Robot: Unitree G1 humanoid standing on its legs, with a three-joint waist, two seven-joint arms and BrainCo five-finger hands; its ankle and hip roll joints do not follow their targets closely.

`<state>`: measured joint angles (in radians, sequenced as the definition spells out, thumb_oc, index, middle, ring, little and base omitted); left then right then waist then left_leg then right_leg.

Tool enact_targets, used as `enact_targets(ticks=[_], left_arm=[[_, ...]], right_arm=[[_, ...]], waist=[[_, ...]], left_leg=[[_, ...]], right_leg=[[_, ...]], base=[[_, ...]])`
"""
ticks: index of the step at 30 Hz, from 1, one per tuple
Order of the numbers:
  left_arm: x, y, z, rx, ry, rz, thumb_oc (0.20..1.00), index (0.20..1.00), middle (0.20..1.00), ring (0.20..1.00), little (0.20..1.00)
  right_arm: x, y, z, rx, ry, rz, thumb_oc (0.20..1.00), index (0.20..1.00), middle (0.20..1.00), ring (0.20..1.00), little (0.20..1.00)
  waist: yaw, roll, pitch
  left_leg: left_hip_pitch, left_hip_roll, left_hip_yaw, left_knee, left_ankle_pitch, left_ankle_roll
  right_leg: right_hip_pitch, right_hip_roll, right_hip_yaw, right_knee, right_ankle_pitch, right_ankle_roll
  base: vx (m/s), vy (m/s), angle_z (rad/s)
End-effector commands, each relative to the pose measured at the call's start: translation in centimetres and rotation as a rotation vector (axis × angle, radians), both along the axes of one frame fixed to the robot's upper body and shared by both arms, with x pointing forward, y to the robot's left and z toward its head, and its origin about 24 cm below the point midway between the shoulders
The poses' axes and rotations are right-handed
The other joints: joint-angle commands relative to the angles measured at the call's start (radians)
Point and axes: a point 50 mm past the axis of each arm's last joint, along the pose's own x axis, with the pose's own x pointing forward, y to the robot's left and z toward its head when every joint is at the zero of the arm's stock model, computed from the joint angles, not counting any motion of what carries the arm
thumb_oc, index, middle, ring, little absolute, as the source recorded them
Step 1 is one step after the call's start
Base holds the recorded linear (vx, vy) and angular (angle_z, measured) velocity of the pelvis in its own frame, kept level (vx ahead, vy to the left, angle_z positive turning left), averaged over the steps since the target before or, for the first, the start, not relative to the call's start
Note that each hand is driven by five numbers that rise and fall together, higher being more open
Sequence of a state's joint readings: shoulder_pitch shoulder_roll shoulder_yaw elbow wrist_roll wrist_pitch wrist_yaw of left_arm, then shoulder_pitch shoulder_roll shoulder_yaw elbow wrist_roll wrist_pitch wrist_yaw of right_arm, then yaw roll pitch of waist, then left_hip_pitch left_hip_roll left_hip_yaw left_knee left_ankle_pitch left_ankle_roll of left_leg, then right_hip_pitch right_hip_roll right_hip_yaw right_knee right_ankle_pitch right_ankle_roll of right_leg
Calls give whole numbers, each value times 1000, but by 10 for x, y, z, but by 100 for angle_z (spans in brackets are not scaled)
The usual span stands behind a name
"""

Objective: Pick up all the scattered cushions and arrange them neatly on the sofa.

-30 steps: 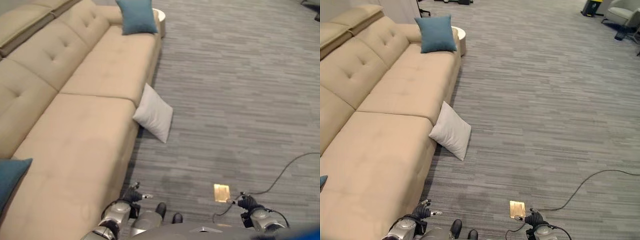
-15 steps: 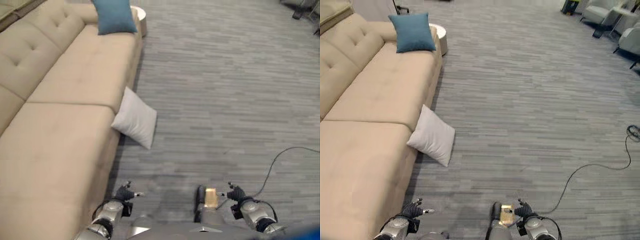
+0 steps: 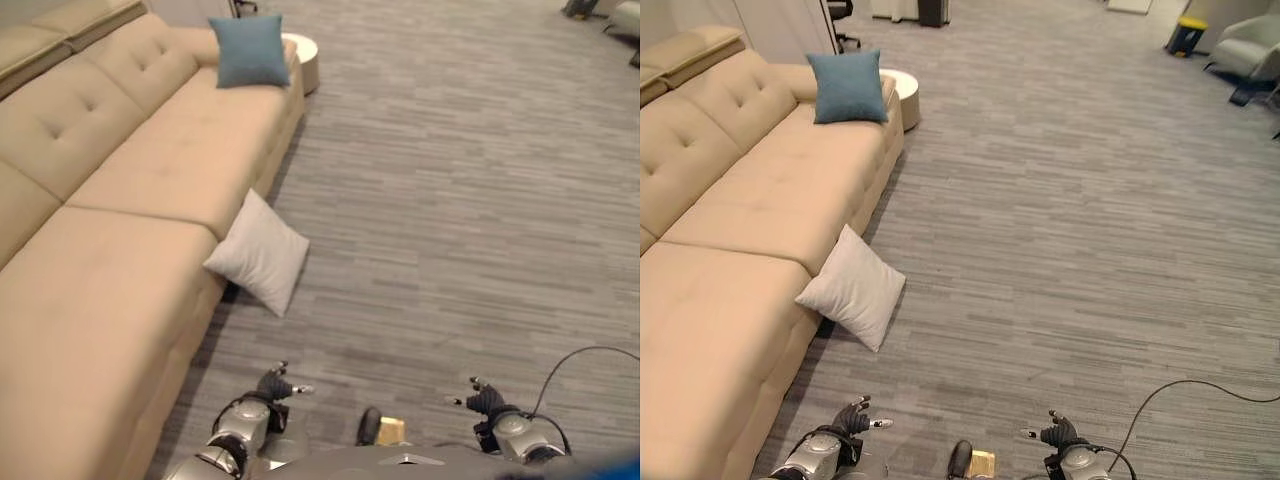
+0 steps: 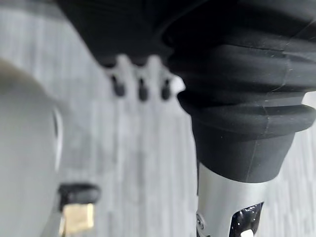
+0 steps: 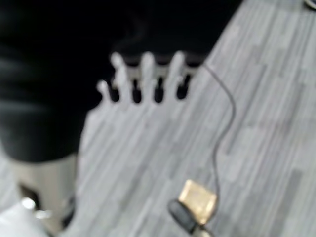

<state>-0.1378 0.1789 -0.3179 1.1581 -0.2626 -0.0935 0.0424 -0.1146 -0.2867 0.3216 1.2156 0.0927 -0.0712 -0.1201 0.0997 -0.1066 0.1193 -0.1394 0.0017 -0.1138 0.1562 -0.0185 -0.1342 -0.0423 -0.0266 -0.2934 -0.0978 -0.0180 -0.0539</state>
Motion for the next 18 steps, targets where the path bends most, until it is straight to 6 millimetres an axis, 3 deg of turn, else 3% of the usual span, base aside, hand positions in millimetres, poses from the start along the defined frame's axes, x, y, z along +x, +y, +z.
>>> enact_targets(ticks=[1, 7, 8, 9, 13, 14, 15, 18], left_arm=[[13, 13, 9, 29, -55, -5, 1000, 1000, 1000, 1000, 1000], [5, 25, 7, 43, -36, 30, 1000, 1000, 1000, 1000, 1000], [7, 26, 8, 45, -44, 26, 1000, 1000, 1000, 1000, 1000], [10, 28, 10, 50, -53, 24, 1000, 1000, 1000, 1000, 1000], [18, 28, 14, 56, -76, 15, 1000, 1000, 1000, 1000, 1000], [20, 27, 15, 60, -81, 6, 1000, 1000, 1000, 1000, 1000], [21, 27, 15, 59, -86, 8, 1000, 1000, 1000, 1000, 1000], [18, 28, 14, 58, -79, 10, 1000, 1000, 1000, 1000, 1000]], right_arm=[[7, -8, 5, -5, -42, -30, 1000, 1000, 1000, 1000, 1000], [10, 5, 3, 21, -45, 5, 1000, 1000, 1000, 1000, 1000], [14, 7, 4, 27, -57, 12, 1000, 1000, 1000, 1000, 1000], [18, 12, 5, 42, -72, 14, 1000, 1000, 1000, 1000, 1000], [21, 15, 6, 51, -85, 12, 1000, 1000, 1000, 1000, 1000], [19, 18, 5, 68, -85, 9, 1000, 1000, 1000, 1000, 1000], [18, 17, 5, 70, -82, 7, 1000, 1000, 1000, 1000, 1000], [18, 18, 5, 73, -84, 11, 1000, 1000, 1000, 1000, 1000]], waist=[[41, 19, 18], [69, -9, 6], [81, -15, 13], [89, -20, 24], [73, -11, 37], [36, -8, 32], [27, -8, 30], [16, -13, 40]], left_leg=[[-43, -43, 45, -92, 85, 88], [-12, -72, 20, -56, 29, 125], [-8, -76, 22, -44, 13, 136], [5, -82, 26, -26, -9, 155], [43, -79, -10, -36, -16, 164], [92, -73, -66, -74, -12, 164], [111, -76, -95, -83, -10, 165], [162, -92, -147, -92, -27, 166]], right_leg=[[80, -25, 57, 31, 27, 155], [99, -77, 69, 151, -17, 185], [87, -94, 68, 203, -9, 195], [41, -131, 60, 331, 52, 215], [-17, -145, 58, 459, 112, 217], [-83, -56, 134, 463, 80, 196], [-117, -25, 151, 430, 62, 186], [-145, 4, 161, 327, 59, 173]], base=[[186, 34, 32], [309, 153, -15], [318, 261, -10], [214, 202, -8], [299, 152, 26], [369, 46, 81], [464, 43, 88], [330, -1, 115]])
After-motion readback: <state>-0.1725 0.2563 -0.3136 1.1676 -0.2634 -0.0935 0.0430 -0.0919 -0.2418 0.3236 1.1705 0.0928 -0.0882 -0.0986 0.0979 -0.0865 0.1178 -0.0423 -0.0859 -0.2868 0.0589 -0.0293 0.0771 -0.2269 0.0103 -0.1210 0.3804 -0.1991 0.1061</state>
